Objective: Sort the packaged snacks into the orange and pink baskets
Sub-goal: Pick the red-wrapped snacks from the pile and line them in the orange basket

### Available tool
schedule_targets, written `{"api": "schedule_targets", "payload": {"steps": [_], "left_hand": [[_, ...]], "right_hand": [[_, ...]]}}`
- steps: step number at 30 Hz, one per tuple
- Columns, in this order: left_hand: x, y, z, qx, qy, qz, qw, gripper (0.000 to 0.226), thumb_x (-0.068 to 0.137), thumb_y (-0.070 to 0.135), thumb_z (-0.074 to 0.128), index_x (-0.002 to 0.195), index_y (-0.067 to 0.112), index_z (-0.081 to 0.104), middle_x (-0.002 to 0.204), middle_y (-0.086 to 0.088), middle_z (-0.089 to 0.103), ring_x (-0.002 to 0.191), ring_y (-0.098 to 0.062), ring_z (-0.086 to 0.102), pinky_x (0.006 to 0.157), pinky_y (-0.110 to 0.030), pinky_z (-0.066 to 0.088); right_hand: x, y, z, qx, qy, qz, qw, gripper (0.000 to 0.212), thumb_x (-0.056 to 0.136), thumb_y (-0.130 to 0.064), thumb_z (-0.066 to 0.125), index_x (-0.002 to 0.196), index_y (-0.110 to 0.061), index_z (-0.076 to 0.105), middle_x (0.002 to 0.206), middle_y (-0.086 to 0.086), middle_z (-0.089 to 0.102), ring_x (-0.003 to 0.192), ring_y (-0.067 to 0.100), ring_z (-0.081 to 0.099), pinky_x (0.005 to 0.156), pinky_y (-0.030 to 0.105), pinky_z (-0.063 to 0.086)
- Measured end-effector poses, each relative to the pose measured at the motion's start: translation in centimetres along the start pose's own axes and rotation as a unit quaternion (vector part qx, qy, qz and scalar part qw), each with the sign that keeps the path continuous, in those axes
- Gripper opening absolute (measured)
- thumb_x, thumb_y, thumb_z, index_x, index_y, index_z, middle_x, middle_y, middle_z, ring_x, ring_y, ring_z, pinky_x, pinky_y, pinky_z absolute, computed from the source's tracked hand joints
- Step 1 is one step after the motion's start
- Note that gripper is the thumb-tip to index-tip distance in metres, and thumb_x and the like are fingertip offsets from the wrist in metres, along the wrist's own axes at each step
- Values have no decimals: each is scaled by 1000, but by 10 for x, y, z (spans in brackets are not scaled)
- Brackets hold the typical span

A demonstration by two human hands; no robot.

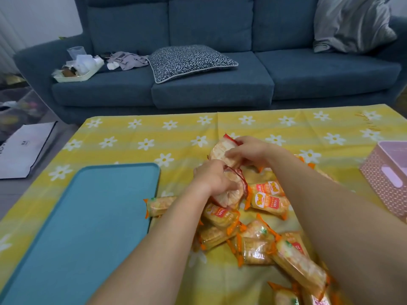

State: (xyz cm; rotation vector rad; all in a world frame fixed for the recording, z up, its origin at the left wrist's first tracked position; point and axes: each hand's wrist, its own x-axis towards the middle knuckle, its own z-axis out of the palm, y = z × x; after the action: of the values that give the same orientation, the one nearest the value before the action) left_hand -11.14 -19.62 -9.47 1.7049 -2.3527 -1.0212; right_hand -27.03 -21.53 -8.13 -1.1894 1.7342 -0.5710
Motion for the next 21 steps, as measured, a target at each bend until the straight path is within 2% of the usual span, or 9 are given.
{"api": "schedule_targets", "payload": {"steps": [2,5,9,11,13,15,17,19,21], "left_hand": [[-3,-3,-1,-19,32,10,999,72,66,50,89,127,20,66,129,-6,61,114,-26,62,102,-38,48],[-14,-11,-10,-63,87,24,994,53,67,42,90,113,22,72,115,-4,65,99,-23,67,90,-33,53],[-36,-31,-38,-162,138,16,977,37,76,23,88,108,17,70,100,0,72,83,-14,66,70,-28,51],[-47,-48,-52,-245,164,-20,955,44,75,18,88,115,16,68,105,-1,72,89,-16,67,71,-29,55],[-60,-63,-66,-354,183,-65,915,54,70,14,91,118,16,66,108,-6,72,93,-23,71,80,-40,61],[-74,-83,-78,-439,167,-103,877,49,70,6,90,112,9,65,103,-14,74,85,-28,74,77,-44,63],[-92,-97,-83,-477,126,-123,861,26,79,-3,80,100,2,65,86,-16,76,67,-24,75,58,-35,62],[-109,-107,-80,-502,95,-140,848,21,83,-6,73,102,-1,66,76,-14,75,58,-21,73,48,-29,58],[-122,-112,-71,-512,78,-153,841,23,85,-6,71,106,-2,65,76,-15,75,59,-22,74,49,-31,59]], "right_hand": [[-3,2,0,87,25,-23,996,62,75,-25,83,130,-11,59,114,15,72,98,31,74,87,49,61],[-16,-2,-2,205,97,-75,971,45,88,-8,75,130,-7,58,118,17,69,100,30,72,84,42,62],[-43,-5,-7,302,162,-87,935,40,90,-12,73,126,-13,56,115,9,67,98,25,70,79,39,63],[-57,-5,-4,339,172,-78,922,40,91,-10,71,127,-17,54,113,7,66,96,25,70,77,39,63],[-72,-7,5,374,166,-78,909,42,91,-7,70,126,-22,52,114,7,64,96,26,69,76,39,62],[-85,-10,17,410,141,-75,898,45,91,-5,70,130,-20,52,115,9,63,98,28,68,72,39,61],[-93,-13,32,435,105,-54,893,41,93,-3,68,131,-5,54,116,17,66,98,29,69,78,41,61],[-101,-14,49,434,92,-16,896,34,92,-3,69,123,1,56,116,23,67,94,29,70,82,43,61],[-108,-10,63,408,81,23,909,33,90,-3,70,119,1,56,113,22,68,88,29,69,73,40,61]]}}
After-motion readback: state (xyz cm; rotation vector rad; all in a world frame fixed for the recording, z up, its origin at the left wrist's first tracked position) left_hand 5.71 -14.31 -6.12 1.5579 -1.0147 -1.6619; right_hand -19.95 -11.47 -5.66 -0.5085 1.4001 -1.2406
